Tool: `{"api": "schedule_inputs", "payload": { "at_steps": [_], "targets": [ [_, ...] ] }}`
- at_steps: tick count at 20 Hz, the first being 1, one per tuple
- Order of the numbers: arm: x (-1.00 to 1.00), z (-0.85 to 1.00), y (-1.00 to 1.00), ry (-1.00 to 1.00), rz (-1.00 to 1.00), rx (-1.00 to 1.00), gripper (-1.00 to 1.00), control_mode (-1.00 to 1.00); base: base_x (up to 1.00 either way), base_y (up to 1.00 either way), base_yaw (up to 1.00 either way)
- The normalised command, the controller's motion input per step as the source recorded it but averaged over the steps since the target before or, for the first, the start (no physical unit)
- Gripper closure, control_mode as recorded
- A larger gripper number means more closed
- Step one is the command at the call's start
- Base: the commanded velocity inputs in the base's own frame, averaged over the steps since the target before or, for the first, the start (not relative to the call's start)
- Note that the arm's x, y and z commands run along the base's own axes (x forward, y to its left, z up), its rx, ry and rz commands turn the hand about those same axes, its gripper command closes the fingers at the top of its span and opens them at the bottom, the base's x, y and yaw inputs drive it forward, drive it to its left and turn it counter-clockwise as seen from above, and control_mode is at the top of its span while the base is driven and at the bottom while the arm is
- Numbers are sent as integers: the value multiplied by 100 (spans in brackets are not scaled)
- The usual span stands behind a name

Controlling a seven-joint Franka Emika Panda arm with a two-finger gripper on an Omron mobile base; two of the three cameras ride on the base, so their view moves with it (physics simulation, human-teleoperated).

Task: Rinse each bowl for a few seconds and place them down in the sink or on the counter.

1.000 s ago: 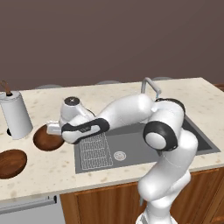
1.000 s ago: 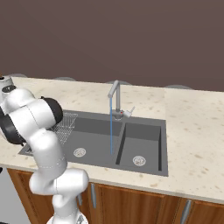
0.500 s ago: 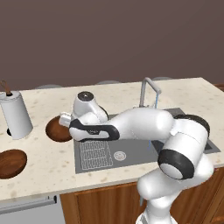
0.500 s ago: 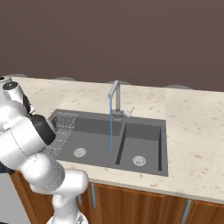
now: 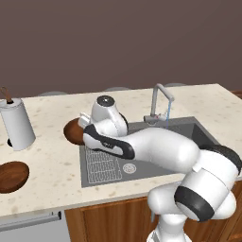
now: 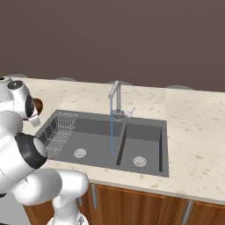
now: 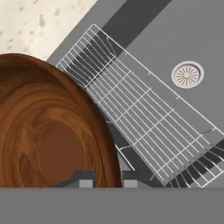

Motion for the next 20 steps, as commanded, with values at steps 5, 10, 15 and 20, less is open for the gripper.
{"api": "schedule_inputs", "payload": {
  "at_steps": [5,10,15,20],
  "targets": [
    [-16,4,-22,-1,-33,1,100,-100,0,0,0],
    [-8,0,-17,0,-38,0,100,-100,0,0,0],
    [2,9,-19,0,-35,0,100,-100,0,0,0],
    [0,18,-26,3,-27,5,100,-100,0,0,0]
  ]
}}
